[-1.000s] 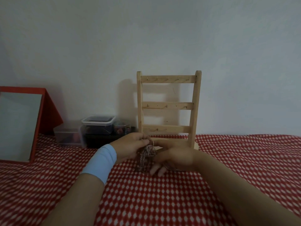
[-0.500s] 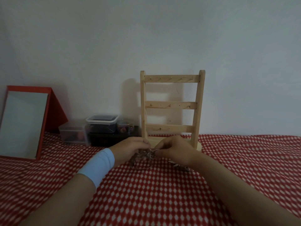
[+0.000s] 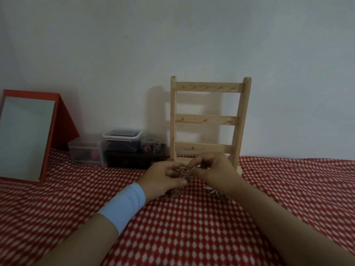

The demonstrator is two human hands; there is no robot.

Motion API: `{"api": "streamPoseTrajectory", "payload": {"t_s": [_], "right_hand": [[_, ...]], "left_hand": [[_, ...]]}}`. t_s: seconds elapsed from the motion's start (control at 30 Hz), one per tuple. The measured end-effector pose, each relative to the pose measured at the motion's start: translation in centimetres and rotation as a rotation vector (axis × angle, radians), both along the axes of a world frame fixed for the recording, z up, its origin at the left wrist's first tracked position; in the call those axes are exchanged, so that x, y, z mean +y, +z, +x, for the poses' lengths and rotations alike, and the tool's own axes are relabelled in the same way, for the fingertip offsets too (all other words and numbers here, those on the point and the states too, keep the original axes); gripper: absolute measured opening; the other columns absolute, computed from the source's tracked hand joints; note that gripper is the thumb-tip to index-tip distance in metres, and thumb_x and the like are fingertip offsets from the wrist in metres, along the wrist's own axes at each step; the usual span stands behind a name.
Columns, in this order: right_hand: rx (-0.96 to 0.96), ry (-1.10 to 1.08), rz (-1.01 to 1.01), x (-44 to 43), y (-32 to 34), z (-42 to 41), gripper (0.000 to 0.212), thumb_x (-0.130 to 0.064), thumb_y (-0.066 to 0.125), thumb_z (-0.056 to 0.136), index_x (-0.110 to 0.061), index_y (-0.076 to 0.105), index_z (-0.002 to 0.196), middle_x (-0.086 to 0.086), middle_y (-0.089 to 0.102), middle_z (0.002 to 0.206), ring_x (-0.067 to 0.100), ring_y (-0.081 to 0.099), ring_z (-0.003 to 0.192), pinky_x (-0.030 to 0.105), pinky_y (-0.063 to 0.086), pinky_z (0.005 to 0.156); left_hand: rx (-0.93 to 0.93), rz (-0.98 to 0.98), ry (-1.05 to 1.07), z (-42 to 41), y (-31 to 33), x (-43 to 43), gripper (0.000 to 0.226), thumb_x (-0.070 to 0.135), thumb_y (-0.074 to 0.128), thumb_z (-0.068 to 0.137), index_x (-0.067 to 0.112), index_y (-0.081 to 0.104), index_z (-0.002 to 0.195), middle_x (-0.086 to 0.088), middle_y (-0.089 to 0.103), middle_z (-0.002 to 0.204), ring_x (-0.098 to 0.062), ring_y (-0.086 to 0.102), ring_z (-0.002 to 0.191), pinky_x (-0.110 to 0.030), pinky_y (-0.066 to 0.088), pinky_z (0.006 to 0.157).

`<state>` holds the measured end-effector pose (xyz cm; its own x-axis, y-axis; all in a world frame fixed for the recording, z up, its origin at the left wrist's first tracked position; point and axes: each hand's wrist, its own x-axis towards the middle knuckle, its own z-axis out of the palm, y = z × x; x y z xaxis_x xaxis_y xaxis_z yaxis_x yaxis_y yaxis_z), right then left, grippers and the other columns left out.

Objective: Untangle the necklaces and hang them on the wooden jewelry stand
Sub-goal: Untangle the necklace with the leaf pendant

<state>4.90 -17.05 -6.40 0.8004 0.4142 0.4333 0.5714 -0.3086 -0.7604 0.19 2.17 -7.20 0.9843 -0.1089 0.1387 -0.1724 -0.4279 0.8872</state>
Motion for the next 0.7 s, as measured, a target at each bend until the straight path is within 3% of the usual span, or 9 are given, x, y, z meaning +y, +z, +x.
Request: {"api": "streamPoseTrajectory", "payload": {"t_s": [0.1, 0.17, 0.3, 0.43, 0.53, 0.63, 0.7], "right_hand": [[0.101, 0.023, 0.002, -0.4, -0.4, 0.4, 0.022, -0.003, 0.069, 0.092, -0.023, 0.078, 0.087, -0.006, 0.078, 0.089, 0.017, 0.074, 0.087, 0.041, 0.061, 0.085], [0.153, 0.058, -0.01, -0.5, -0.5, 0.6, 0.018, -0.009, 0.066, 0.094, -0.021, 0.078, 0.091, -0.004, 0.078, 0.094, 0.018, 0.073, 0.095, 0.045, 0.057, 0.095], [0.166, 0.073, -0.075, -0.1, -0.4, 0.1, 0.005, -0.029, 0.074, 0.091, -0.026, 0.078, 0.093, -0.008, 0.077, 0.094, 0.007, 0.071, 0.09, 0.033, 0.058, 0.09], [0.087, -0.026, -0.11, 0.3, -0.6, 0.0, 0.018, -0.039, 0.081, 0.082, -0.031, 0.075, 0.097, -0.014, 0.074, 0.09, -0.005, 0.066, 0.079, 0.012, 0.051, 0.07], [0.036, -0.034, -0.106, 0.4, -0.8, -0.1, 0.002, -0.029, 0.078, 0.087, -0.028, 0.078, 0.089, -0.017, 0.075, 0.086, -0.004, 0.067, 0.08, 0.014, 0.054, 0.071], [-0.005, -0.041, -0.088, 0.4, -1.2, -0.3, 0.006, -0.022, 0.075, 0.09, -0.024, 0.08, 0.094, -0.015, 0.076, 0.086, -0.003, 0.069, 0.081, 0.016, 0.057, 0.074], [-0.002, -0.044, -0.105, 0.5, -1.5, -0.4, 0.013, -0.021, 0.075, 0.09, -0.025, 0.078, 0.102, -0.013, 0.076, 0.091, -0.002, 0.07, 0.084, 0.021, 0.06, 0.08]], "left_hand": [[-0.078, -0.036, 0.106, 0.2, -0.5, 0.4, 0.036, 0.018, 0.084, 0.075, 0.037, 0.068, 0.102, 0.009, 0.072, 0.099, 0.0, 0.066, 0.094, -0.022, 0.053, 0.092], [-0.092, -0.043, 0.132, 0.1, -0.6, 0.7, 0.036, 0.02, 0.086, 0.072, 0.035, 0.068, 0.098, 0.007, 0.072, 0.093, -0.003, 0.068, 0.091, -0.021, 0.053, 0.089], [-0.118, -0.013, 0.142, -0.2, -0.7, 0.5, 0.033, 0.021, 0.089, 0.068, 0.032, 0.071, 0.093, 0.006, 0.074, 0.087, -0.003, 0.069, 0.084, -0.018, 0.054, 0.08], [-0.145, 0.008, 0.13, -0.4, -0.7, 0.3, 0.034, 0.02, 0.09, 0.066, 0.023, 0.07, 0.093, 0.006, 0.074, 0.082, 0.0, 0.069, 0.077, -0.014, 0.053, 0.072], [-0.129, -0.015, 0.093, -0.3, -0.8, 0.4, 0.025, 0.022, 0.084, 0.075, 0.023, 0.069, 0.095, 0.004, 0.075, 0.084, -0.004, 0.07, 0.081, -0.018, 0.054, 0.077], [-0.116, -0.067, 0.079, 0.0, -1.0, 0.4, 0.008, 0.015, 0.07, 0.089, 0.02, 0.071, 0.095, 0.003, 0.076, 0.089, -0.005, 0.071, 0.085, -0.018, 0.053, 0.079], [-0.115, -0.046, 0.076, 0.2, -1.1, 0.4, 0.01, 0.012, 0.066, 0.091, 0.021, 0.071, 0.091, 0.006, 0.075, 0.088, -0.001, 0.069, 0.083, -0.014, 0.05, 0.076]]}}
